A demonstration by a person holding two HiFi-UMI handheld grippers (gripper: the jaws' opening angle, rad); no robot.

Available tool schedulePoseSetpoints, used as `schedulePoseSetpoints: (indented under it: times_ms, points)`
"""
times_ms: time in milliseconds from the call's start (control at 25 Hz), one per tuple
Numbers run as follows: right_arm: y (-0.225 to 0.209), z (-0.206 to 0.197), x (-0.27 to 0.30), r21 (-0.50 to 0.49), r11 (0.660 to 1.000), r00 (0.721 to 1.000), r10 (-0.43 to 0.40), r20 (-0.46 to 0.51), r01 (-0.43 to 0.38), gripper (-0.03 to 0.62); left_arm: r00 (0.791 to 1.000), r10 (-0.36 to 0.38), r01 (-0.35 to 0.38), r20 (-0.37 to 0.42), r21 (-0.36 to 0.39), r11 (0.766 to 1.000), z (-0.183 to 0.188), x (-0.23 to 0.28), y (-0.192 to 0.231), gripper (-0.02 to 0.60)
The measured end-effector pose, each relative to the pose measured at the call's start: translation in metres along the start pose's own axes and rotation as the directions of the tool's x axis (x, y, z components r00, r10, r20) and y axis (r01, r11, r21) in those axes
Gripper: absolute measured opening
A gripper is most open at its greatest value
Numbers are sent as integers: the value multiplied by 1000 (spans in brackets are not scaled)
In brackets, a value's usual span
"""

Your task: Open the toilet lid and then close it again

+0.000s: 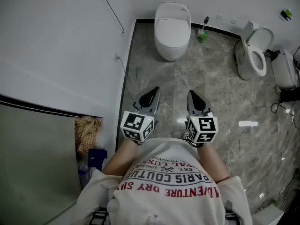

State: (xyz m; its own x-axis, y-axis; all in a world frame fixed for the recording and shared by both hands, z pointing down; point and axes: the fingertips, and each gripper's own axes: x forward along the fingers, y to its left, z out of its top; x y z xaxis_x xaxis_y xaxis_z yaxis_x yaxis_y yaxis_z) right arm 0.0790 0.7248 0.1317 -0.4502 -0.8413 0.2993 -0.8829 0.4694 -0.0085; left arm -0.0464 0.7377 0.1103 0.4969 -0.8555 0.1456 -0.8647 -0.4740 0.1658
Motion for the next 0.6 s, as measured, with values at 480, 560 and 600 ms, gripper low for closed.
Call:
schedulePoseSetpoints:
  times_ms: [480, 560, 600]
  points:
    - [11, -3, 4, 5, 1000, 1000, -2, -6, 2, 14, 1000, -12, 12, -3, 1, 1000, -1, -6, 8, 6]
    - [12, -4, 8, 33, 999, 1000, -1, -10, 1, 14, 1000, -11, 11, -5, 0, 1000, 0, -7, 12, 6]
    - [13, -6, 10, 46, 999, 1000, 1, -14, -1, 14, 1000, -9, 9, -6, 0, 1000, -1, -8, 15, 6]
